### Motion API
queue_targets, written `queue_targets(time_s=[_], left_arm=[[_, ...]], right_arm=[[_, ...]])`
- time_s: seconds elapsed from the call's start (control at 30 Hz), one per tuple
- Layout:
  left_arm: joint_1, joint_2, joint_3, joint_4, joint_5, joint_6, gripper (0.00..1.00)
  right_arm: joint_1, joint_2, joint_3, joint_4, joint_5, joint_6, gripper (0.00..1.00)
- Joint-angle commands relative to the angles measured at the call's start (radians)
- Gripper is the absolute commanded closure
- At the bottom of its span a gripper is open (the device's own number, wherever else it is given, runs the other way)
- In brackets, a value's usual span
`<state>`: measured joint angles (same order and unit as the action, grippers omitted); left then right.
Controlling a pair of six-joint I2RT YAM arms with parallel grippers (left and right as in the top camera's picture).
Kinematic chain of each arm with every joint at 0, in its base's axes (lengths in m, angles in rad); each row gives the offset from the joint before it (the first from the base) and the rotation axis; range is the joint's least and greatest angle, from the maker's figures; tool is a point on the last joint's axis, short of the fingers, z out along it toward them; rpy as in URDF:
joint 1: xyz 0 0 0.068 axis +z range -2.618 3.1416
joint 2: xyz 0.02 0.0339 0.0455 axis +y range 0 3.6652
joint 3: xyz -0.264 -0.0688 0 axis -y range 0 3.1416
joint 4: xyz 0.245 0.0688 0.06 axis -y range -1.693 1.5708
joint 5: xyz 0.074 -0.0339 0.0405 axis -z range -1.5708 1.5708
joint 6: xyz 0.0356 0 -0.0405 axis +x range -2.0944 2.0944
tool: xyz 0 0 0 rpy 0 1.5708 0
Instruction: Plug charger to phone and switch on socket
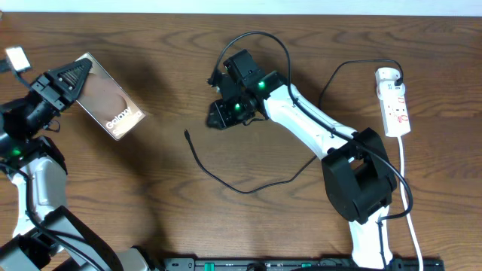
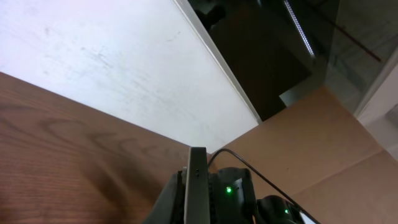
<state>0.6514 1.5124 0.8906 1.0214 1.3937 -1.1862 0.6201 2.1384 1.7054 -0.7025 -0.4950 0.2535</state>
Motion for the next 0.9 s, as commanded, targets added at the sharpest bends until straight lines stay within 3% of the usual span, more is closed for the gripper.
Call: queue_targets(time_s=[0.0,0.03,0.07,0.1,0.13,0.17,0.27,0.33,0.37,0.4,0.47,0.5,0.53,0.57,0.6,0.67,0.87], left_arm=[[0.011,-0.009,-0.003,0.009,0.013,-0.023,0.93],[0.011,-0.009,-0.003,0.009,0.013,-0.023,0.93],[0.011,-0.009,-0.003,0.009,0.012,-0.023,0.93],[0.011,-0.009,-0.003,0.009,0.012,-0.023,0.94],[0.011,-0.009,-0.003,0.009,0.012,-0.023,0.93],[0.011,-0.009,-0.003,0.009,0.012,-0.023,0.93],[0.014,-0.009,-0.003,0.010,0.011,-0.023,0.93],[0.024,-0.009,-0.003,0.010,0.011,-0.023,0.93],[0.033,-0.009,-0.003,0.010,0.011,-0.023,0.93],[0.041,-0.009,-0.003,0.009,0.011,-0.024,0.93],[0.058,-0.009,-0.003,0.010,0.011,-0.035,0.93],[0.068,-0.009,-0.003,0.010,0.012,-0.043,0.93],[0.077,-0.009,-0.003,0.010,0.012,-0.047,0.93],[0.084,-0.009,-0.003,0.010,0.012,-0.046,0.93],[0.092,-0.009,-0.003,0.010,0.012,-0.047,0.93],[0.103,-0.009,-0.003,0.010,0.013,-0.047,0.93],[0.123,-0.009,-0.003,0.010,0.014,-0.046,0.93]], right_arm=[[0.016,-0.003,0.009,-0.021,0.204,0.092,0.99],[0.021,-0.003,0.009,-0.021,0.214,0.092,0.89],[0.023,-0.003,0.009,-0.021,0.222,0.092,0.65],[0.027,-0.003,0.009,-0.021,0.233,0.091,0.57],[0.031,-0.003,0.009,-0.023,0.245,0.091,0.73],[0.037,-0.003,0.009,-0.027,0.263,0.092,0.99],[0.045,-0.003,0.009,-0.027,0.280,0.124,0.98],[0.050,-0.003,0.009,-0.027,0.281,0.134,0.90],[0.053,-0.003,0.009,-0.027,0.281,0.135,0.83],[0.055,-0.003,0.009,-0.027,0.285,0.135,0.69],[0.060,-0.003,0.009,-0.027,0.296,0.136,0.59],[0.063,-0.003,0.009,-0.030,0.306,0.140,0.60],[0.069,-0.003,0.009,-0.034,0.322,0.158,0.70],[0.075,-0.003,0.009,-0.040,0.344,0.182,0.86],[0.080,-0.003,0.009,-0.044,0.364,0.201,0.94],[0.092,-0.003,0.009,-0.051,0.387,0.221,0.99],[0.116,-0.003,0.009,-0.050,0.404,0.248,0.99]])
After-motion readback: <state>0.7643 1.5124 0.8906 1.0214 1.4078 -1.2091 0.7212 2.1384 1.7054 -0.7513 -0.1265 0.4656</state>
